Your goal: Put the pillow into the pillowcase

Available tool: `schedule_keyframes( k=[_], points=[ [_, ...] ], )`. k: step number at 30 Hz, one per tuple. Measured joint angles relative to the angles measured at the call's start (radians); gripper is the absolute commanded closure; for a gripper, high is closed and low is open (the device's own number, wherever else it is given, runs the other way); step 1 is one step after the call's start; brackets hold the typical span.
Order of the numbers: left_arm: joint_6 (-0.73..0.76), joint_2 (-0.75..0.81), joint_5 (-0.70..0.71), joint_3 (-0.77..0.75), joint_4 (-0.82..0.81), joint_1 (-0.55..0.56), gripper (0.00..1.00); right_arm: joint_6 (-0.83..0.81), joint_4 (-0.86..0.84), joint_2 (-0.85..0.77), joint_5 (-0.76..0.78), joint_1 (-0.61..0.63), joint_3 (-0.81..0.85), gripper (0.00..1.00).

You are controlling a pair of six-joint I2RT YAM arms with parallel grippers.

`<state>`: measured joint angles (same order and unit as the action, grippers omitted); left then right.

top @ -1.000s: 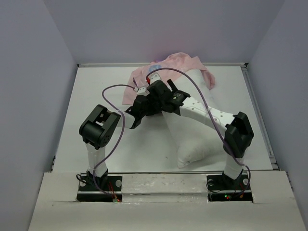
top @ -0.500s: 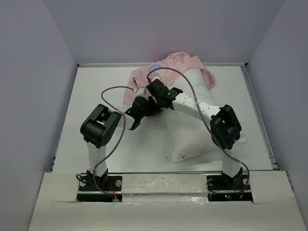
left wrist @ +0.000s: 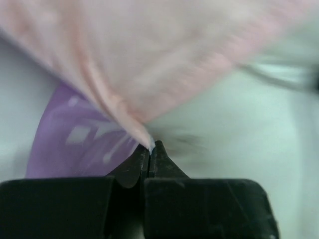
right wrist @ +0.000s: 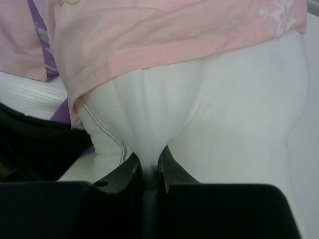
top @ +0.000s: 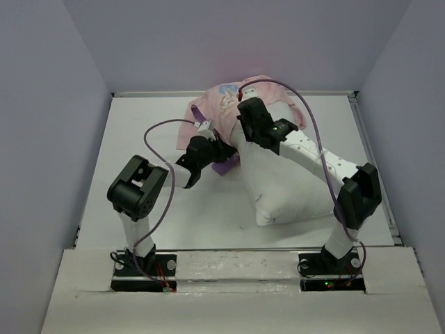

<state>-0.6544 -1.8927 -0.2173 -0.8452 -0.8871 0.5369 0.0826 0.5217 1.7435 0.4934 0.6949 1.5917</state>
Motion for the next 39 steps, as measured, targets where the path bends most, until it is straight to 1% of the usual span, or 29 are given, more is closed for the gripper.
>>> schedule_keyframes(
  k=[2,6,9,10,13,17,19,20,21,22,23,24,25,26,27,28,29,31,32,34,35,36,39],
  points=[
    [-0.023,0.097,-0.046,0.036,-0.005,0.017,1.00,0.026,-0.015,0.025,-0.007,0.002,0.017,1.00],
    [-0.088,0.283,-0.117,0.105,-0.021,0.064,1.00,0.066,-0.013,0.132,0.016,0.005,0.124,1.00],
    [-0.176,0.346,-0.146,0.169,-0.094,0.069,1.00,0.100,-0.007,0.213,0.031,-0.011,0.239,1.00],
    [-0.227,0.360,-0.158,0.205,-0.132,0.069,1.00,0.110,-0.003,0.232,0.030,-0.014,0.271,1.00],
    [-0.315,0.406,-0.185,0.273,-0.180,0.083,1.00,0.142,-0.010,0.291,0.018,-0.033,0.375,1.00],
    [-0.384,0.497,-0.228,0.308,-0.219,0.124,1.00,0.187,-0.006,0.328,-0.002,-0.061,0.447,1.00],
    [-0.392,0.529,-0.251,0.308,-0.249,0.132,1.00,0.217,-0.008,0.329,-0.013,-0.066,0.452,1.00],
    [-0.391,0.540,-0.262,0.308,-0.255,0.134,0.95,0.231,-0.011,0.326,-0.017,-0.065,0.450,1.00],
    [-0.390,0.549,-0.274,0.308,-0.257,0.135,0.64,0.241,-0.022,0.320,-0.020,-0.059,0.440,1.00],
    [-0.387,0.549,-0.283,0.308,-0.256,0.135,0.47,0.250,-0.059,0.303,-0.015,-0.050,0.397,1.00],
    [-0.378,0.549,-0.296,0.308,-0.244,0.130,0.35,0.258,-0.087,0.275,-0.010,-0.038,0.340,1.00],
    [-0.372,0.549,-0.314,0.308,-0.230,0.125,0.19,0.267,-0.129,0.240,-0.007,-0.026,0.270,1.00],
    [-0.361,0.553,-0.321,0.308,-0.207,0.118,0.10,0.282,-0.166,0.195,-0.006,-0.009,0.183,0.99],
    [-0.346,0.565,-0.328,0.308,-0.172,0.111,0.10,0.286,-0.181,0.174,-0.006,0.000,0.143,0.94],
    [-0.330,0.583,-0.328,0.308,-0.125,0.106,0.01,0.296,-0.201,0.138,-0.007,0.016,0.085,0.88],
    [-0.315,0.599,-0.329,0.308,-0.100,0.103,0.01,0.303,-0.218,0.120,-0.010,0.027,0.051,0.78],
    [-0.296,0.634,-0.328,0.308,-0.055,0.100,0.01,0.311,-0.225,0.095,-0.016,0.046,0.006,0.56],
    [-0.272,0.708,-0.328,0.305,0.010,0.095,0.01,0.320,-0.249,0.076,-0.030,0.069,-0.040,0.34],
    [-0.256,0.741,-0.330,0.296,0.050,0.095,0.01,0.321,-0.258,0.072,-0.043,0.073,-0.052,0.20],
    [-0.195,0.840,-0.325,0.233,0.160,0.094,0.01,0.321,-0.272,0.039,-0.073,0.072,-0.100,0.15],
    [-0.183,0.871,-0.321,0.209,0.187,0.094,0.01,0.323,-0.274,0.023,-0.077,0.070,-0.114,0.16],
    [-0.147,0.906,-0.293,0.160,0.253,0.092,0.01,0.317,-0.277,-0.010,-0.092,0.065,-0.139,0.15],
    [-0.065,0.955,-0.206,0.060,0.367,0.071,0.01,0.308,-0.271,-0.129,-0.145,0.031,-0.192,0.14]
  ],
)
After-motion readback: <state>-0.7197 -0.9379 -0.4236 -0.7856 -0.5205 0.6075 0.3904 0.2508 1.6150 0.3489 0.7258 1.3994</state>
